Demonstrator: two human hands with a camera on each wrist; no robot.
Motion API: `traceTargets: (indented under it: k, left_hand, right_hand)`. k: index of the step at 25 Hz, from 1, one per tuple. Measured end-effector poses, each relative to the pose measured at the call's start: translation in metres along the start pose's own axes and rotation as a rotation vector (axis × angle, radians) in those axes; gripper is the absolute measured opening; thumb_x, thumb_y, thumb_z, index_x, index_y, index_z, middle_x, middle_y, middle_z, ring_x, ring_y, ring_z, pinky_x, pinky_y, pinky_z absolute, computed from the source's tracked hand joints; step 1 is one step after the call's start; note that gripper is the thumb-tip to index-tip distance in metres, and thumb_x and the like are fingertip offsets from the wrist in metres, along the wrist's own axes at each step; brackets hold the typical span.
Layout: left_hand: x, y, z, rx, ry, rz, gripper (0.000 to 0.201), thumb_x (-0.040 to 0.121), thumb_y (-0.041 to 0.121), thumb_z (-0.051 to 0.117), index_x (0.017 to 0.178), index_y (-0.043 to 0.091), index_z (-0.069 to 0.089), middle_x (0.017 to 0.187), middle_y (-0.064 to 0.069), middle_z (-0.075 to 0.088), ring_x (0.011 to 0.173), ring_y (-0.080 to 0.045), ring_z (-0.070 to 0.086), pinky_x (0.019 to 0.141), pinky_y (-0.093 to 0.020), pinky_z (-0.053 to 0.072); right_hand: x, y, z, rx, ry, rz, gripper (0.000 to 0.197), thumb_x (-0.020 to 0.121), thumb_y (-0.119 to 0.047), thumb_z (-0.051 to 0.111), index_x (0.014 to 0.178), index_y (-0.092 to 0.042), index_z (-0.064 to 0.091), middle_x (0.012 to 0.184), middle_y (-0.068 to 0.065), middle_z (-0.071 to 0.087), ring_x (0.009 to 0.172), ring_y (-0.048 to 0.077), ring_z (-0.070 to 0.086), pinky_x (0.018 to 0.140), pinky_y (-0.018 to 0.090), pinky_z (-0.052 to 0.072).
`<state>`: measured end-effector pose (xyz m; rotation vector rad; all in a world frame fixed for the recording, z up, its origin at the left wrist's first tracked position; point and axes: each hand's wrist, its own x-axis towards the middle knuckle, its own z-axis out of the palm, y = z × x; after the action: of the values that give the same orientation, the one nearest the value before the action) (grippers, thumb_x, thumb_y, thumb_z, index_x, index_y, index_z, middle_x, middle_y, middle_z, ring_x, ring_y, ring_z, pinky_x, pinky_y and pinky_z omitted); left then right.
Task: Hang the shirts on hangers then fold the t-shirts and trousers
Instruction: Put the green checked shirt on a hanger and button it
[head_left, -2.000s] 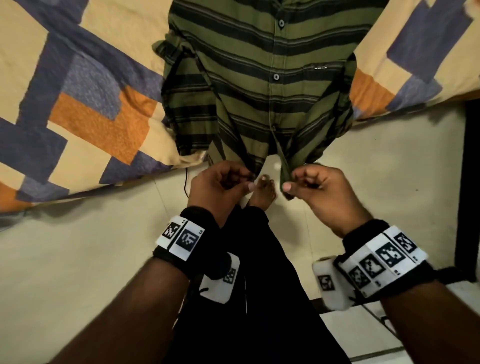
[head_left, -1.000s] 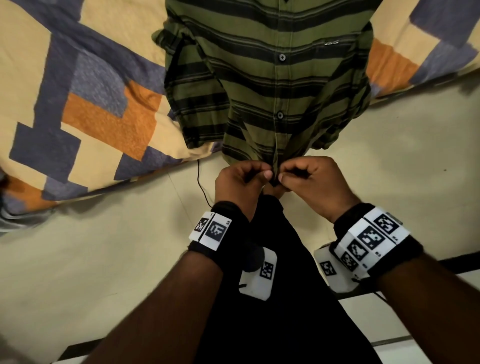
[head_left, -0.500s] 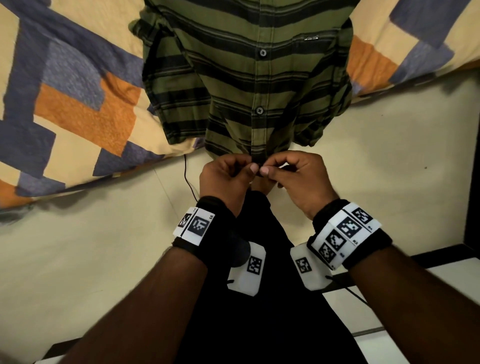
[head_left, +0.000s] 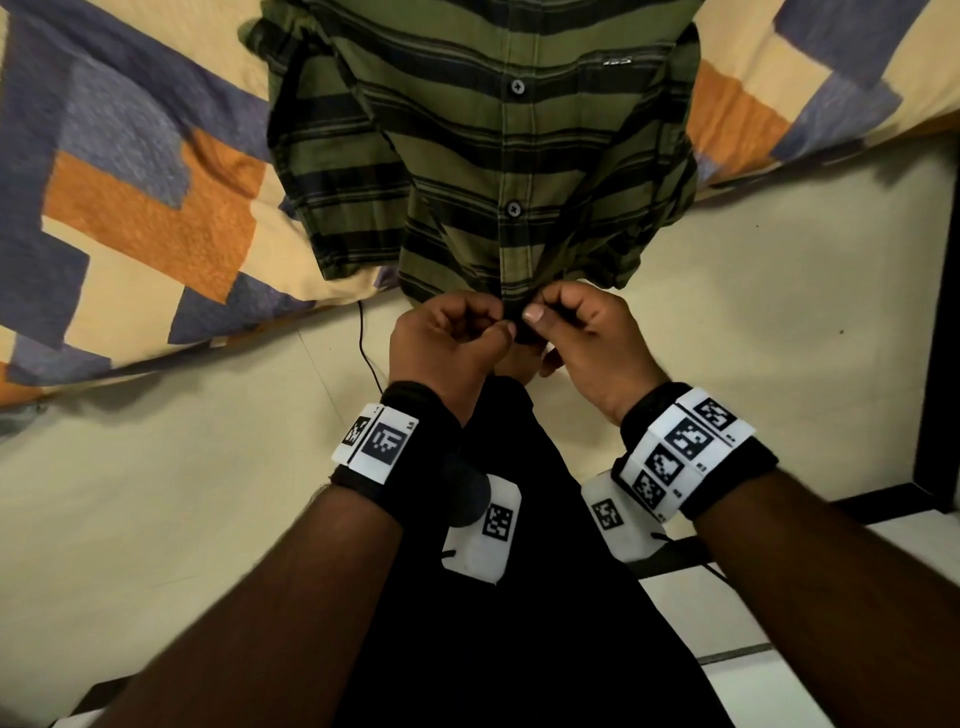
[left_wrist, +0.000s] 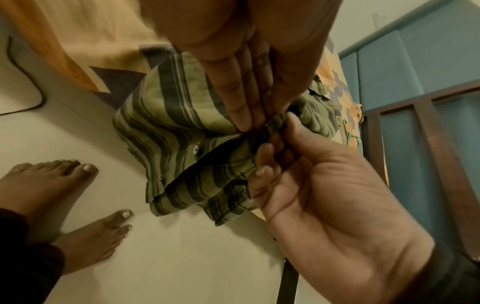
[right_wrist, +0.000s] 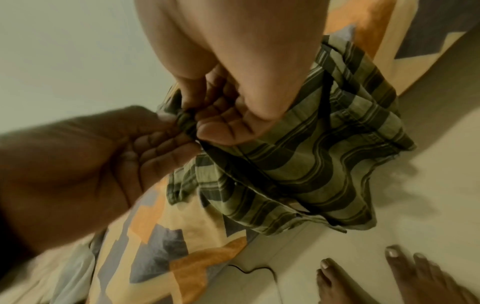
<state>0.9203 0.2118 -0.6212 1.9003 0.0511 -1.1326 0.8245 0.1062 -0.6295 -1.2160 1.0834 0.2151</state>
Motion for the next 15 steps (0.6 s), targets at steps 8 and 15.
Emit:
traceTargets:
  k: [8, 15]
  left_hand:
    - [0.001, -0.009, -0.006, 0.434, -0.229, 0.153, 0.043, 0.068, 0.043, 0.06, 0.102, 0.018, 0.057, 0.089, 0.01, 0.059, 0.089, -0.015, 0.059, 0.079, -0.024, 0.042]
    - [0.008, -0.016, 0.001, 0.405, -0.206, 0.303, 0.011, 0.078, 0.014, 0.072, 0.086, 0.009, 0.067, 0.079, 0.009, 0.058, 0.079, -0.008, 0.056, 0.077, -0.033, 0.048]
  right_hand:
    - [0.009, 0.01, -0.003, 0.051, -0.096, -0.022, 0.008, 0.085, -0.034, 0.053, 0.078, -0.034, 0.056, 0.076, -0.008, 0.05, 0.08, 0.012, 0.046, 0.082, 0.035, 0.041]
    - [0.015, 0.001, 0.001, -0.105, 0.093, -0.223, 0.011, 0.097, -0.021, 0.04, 0.088, -0.025, 0.043, 0.075, -0.012, 0.042, 0.065, -0.006, 0.04, 0.065, 0.011, 0.035]
